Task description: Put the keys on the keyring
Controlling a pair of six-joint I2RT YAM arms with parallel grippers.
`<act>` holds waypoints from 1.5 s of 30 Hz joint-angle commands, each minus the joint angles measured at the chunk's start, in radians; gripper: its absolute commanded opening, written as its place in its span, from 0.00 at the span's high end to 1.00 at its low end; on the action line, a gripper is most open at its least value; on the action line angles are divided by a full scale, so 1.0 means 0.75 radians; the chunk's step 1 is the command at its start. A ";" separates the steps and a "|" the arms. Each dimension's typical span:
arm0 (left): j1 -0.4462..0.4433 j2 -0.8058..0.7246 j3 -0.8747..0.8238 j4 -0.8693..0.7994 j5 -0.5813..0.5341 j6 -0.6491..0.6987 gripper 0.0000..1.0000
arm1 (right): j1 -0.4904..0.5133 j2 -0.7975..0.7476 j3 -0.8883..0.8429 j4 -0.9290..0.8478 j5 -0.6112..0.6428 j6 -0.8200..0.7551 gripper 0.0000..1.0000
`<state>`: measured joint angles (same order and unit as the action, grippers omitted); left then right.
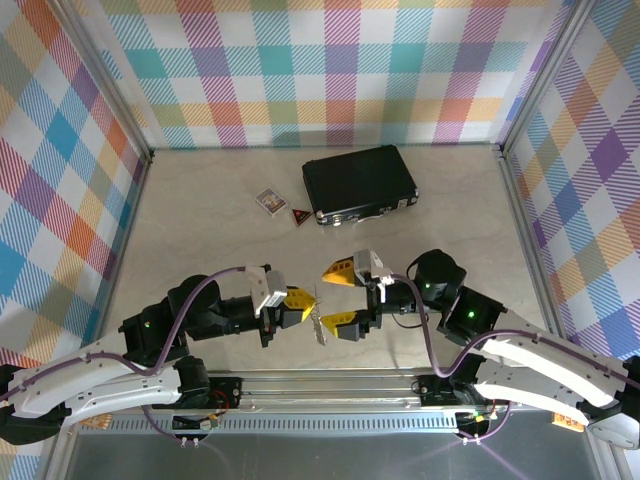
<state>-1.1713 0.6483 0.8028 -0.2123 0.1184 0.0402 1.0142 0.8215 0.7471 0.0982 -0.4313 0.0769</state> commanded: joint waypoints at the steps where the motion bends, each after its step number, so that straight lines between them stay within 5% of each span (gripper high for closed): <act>1: -0.012 -0.048 -0.026 -0.010 -0.097 -0.031 1.00 | 0.005 -0.007 0.108 -0.182 0.137 -0.021 0.10; 14: -0.009 -0.237 -0.193 -0.114 -0.435 -0.100 1.00 | -0.160 0.428 0.391 -0.452 0.311 0.127 0.01; 32: -0.009 -0.560 -0.396 -0.038 -0.431 -0.169 1.00 | -0.227 1.250 0.873 -0.634 0.192 0.372 0.13; 45: -0.009 -0.713 -0.520 0.095 -0.351 -0.146 1.00 | -0.204 1.508 0.871 -0.495 0.091 0.551 0.21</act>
<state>-1.1709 0.1448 0.4255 -0.2272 -0.1730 -0.0746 0.8482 1.9186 1.3857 -0.3119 -0.3191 0.4419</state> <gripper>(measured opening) 0.050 0.792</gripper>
